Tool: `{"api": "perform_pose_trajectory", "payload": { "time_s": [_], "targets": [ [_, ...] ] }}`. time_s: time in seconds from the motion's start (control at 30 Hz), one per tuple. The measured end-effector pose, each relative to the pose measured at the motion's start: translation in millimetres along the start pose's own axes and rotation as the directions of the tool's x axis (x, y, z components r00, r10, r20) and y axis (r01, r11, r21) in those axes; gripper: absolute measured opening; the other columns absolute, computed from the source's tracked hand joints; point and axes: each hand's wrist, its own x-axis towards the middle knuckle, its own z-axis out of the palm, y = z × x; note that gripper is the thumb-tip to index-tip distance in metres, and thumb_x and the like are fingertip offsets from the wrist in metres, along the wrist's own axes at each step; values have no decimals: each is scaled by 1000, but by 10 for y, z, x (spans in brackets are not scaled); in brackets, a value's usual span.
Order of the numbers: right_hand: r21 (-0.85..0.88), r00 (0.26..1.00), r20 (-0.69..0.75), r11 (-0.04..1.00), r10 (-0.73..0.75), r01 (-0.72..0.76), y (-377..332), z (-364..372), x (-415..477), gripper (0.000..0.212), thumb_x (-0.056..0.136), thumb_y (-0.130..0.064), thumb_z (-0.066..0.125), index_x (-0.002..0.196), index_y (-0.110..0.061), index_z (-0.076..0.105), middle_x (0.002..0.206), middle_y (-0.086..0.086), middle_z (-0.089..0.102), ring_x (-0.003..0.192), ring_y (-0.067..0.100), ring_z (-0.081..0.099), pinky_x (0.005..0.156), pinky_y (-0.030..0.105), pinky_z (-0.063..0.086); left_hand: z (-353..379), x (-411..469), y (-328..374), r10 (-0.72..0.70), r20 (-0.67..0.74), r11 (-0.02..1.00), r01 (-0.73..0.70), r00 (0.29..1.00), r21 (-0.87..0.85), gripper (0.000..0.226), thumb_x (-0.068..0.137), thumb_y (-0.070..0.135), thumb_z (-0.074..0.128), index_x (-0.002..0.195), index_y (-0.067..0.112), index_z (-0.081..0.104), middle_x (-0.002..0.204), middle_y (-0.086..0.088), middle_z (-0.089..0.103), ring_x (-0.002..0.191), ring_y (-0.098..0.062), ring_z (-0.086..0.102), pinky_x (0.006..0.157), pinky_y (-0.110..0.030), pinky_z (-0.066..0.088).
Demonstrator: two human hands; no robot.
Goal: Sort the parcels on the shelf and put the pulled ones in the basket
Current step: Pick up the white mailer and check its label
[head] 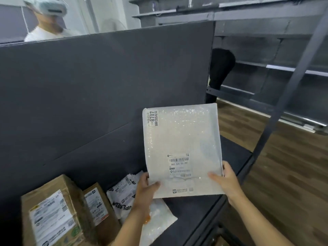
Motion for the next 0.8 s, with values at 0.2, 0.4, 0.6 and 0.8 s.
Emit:
{"api": "perform_pose_trajectory", "payload": {
  "time_s": [0.2,0.4,0.6,0.8],
  "targets": [
    [-5,996,56,997,-74,74,-190,150,-184,24,87,-7,64,104,-20,53,102,0,65,88,15,64,68,27,52,-243,-370,243,70,-59,996,-67,996,58,24,88,1,58,102,18,50,102,-4,63,89,-14,61,60,-18,50],
    [-39,994,113,999,6,-2,-306,456,-182,25,95,-8,51,118,-16,47,103,-7,57,93,12,55,77,26,44,-156,-1075,499,369,-181,916,-323,912,239,27,89,9,58,101,30,45,99,5,64,87,-11,65,69,-31,58],
    [-53,967,237,995,96,-86,-305,672,-207,35,98,-15,48,132,-10,48,121,5,63,109,21,61,96,39,49,153,-1570,577,566,-198,788,-454,801,417,40,91,21,53,111,49,35,106,23,55,97,-2,56,79,-25,49],
    [66,998,61,998,-18,14,-429,555,-327,40,93,-15,57,131,-19,48,124,-1,56,104,17,56,85,32,46,-119,-1322,567,550,-272,780,-369,790,506,34,92,29,54,120,40,37,95,18,59,82,-8,62,69,-31,54]
  ]
}}
